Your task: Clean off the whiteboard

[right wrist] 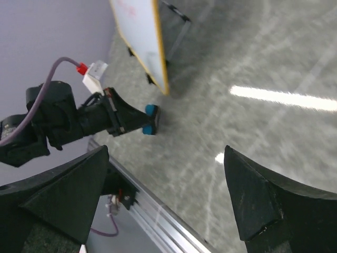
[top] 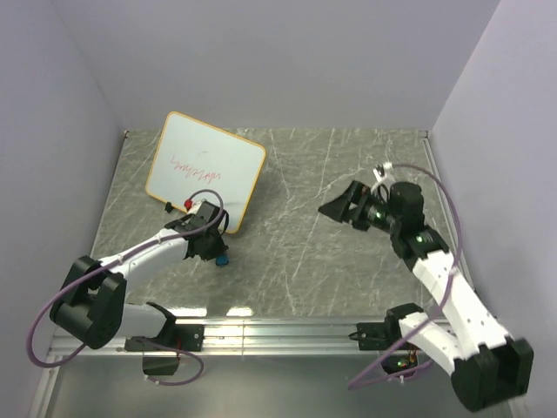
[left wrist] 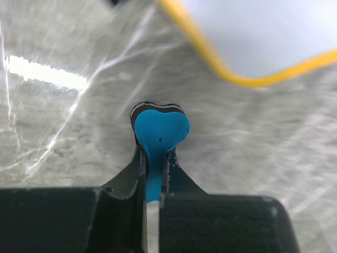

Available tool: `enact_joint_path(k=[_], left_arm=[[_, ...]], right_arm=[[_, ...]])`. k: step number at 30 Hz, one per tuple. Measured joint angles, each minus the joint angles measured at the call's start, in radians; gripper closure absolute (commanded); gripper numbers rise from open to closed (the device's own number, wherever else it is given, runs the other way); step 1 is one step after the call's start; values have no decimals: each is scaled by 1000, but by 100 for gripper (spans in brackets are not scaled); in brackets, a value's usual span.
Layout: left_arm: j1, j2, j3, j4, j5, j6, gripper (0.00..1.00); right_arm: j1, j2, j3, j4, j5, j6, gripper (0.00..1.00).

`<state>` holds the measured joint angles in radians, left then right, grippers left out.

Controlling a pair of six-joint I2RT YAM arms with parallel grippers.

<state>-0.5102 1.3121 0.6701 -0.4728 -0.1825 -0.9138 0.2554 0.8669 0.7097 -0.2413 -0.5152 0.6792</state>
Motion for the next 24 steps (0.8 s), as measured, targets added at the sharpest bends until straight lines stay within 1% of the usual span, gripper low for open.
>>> enact_joint_path(k=[2,5,8,10,13,16,23,24], left_arm=[[-2,-8,54,-35,1,12,100],[-3,-37,157,-72,-10,39,100],[-3,-59,273,-94,-25,76,100],[-3,-58,357,-101,-26,108,100],[-3,-54,443,-117,-26,151,100],[0,-53,491,-126,-25,195,100],[47,-53,509,-146,-15,275,100],[56,-54,509,-146,-12,287,100]], right_arm=[[11,112,75,53,-30,2,7],[33,290,199,112,-64,2,8],[59,499,363,143,-90,0,9],[73,619,476,159,-104,-1,11],[98,797,663,161,-124,-6,11],[132,982,883,141,-132,-16,12],[213,1240,1199,63,-121,-24,13],[224,1273,1243,44,-121,-23,15]])
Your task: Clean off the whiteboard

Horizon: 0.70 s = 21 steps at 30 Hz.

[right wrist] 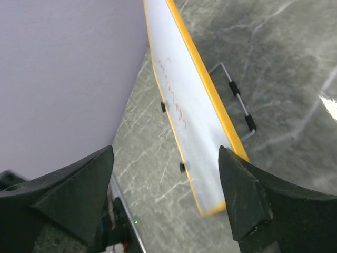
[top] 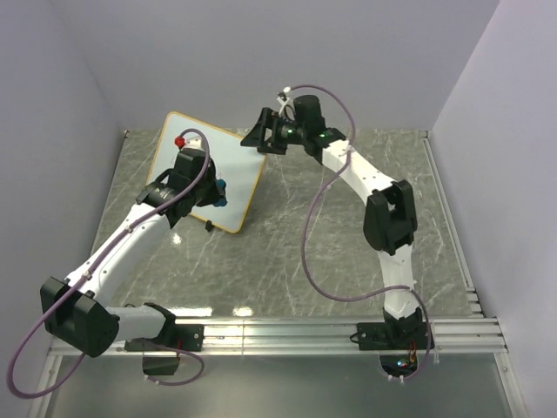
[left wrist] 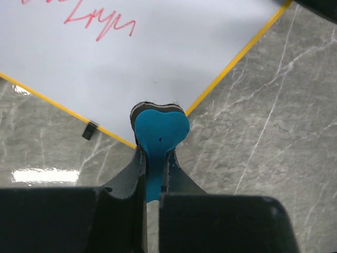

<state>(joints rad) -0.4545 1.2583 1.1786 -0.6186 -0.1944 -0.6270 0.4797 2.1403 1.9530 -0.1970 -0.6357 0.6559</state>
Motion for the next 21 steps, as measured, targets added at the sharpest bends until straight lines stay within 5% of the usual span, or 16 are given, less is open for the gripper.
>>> enact_joint_path(k=[9,21], left_arm=[[71,15,2,32,50,58,100],[76,63,5,76,85,62,100]], right_arm=[[55,99,103,-89,34,-28,16],[-41,-150,-21,-80,53,-38,16]])
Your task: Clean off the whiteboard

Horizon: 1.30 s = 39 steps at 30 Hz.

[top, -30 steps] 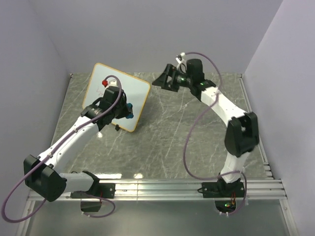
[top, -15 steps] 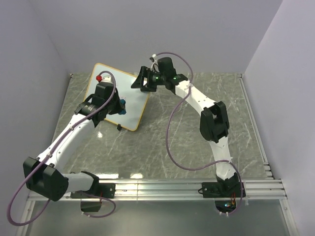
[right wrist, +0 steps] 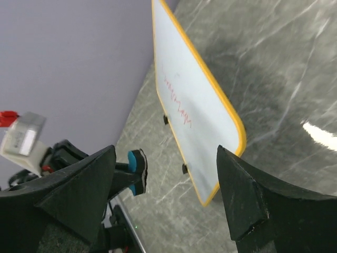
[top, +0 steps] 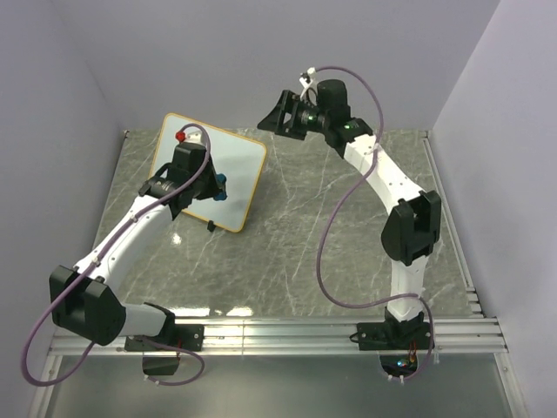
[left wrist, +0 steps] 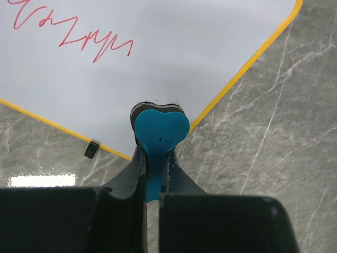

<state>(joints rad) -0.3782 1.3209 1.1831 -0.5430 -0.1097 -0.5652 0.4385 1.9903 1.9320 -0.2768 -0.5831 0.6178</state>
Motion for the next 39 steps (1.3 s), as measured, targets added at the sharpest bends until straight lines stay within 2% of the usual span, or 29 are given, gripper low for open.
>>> enact_joint_path(k=[5,12,17,22,31,39], left_arm=[[0,34,14,6,10,1,100],[0,66,81,3,27,1,100],[0,66,108,7,33,1,100],[0,66,108,8,33,1,100],[0,80,107,35,33,1,100],[0,102,96,53,37,1,100]], right_arm=[[-21,23,52,-8,42,-12,16],[-17,233,217,-47,81,-13,16],[-11,338,262,-82,84,-7,17],[5,337,255,-66,84,-3,17],[52,264,123,-60,66,-24,18],[26,220,87,-51,84,5,18]])
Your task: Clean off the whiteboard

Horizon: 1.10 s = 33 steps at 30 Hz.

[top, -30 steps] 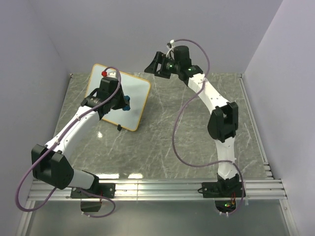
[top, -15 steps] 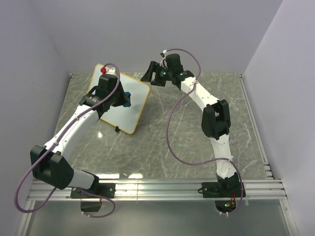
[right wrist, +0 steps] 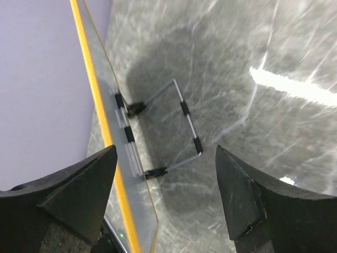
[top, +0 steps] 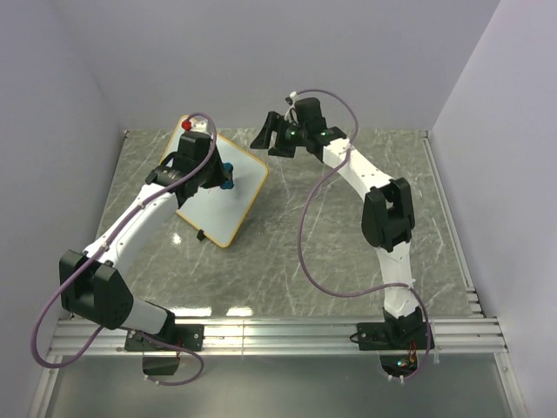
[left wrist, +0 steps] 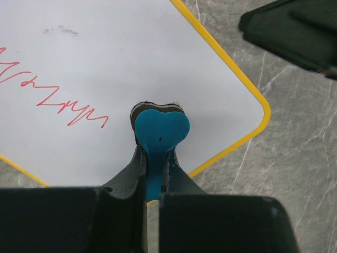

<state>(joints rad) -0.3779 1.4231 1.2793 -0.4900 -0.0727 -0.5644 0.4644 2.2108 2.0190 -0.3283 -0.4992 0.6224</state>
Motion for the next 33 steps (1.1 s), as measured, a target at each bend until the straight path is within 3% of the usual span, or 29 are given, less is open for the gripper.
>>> enact_joint_path(k=[10,23,33], left_arm=[[0,0,-14,5,0,5,100],[48,14,-21,28,24,22,100],[59,82,-88,103,52,25,100]], right_arm=[[-44,-58,-36,65,1,39,18],[74,-98,-202,89,-67,34,25],[79,-109,-219,90,-71,9,76]])
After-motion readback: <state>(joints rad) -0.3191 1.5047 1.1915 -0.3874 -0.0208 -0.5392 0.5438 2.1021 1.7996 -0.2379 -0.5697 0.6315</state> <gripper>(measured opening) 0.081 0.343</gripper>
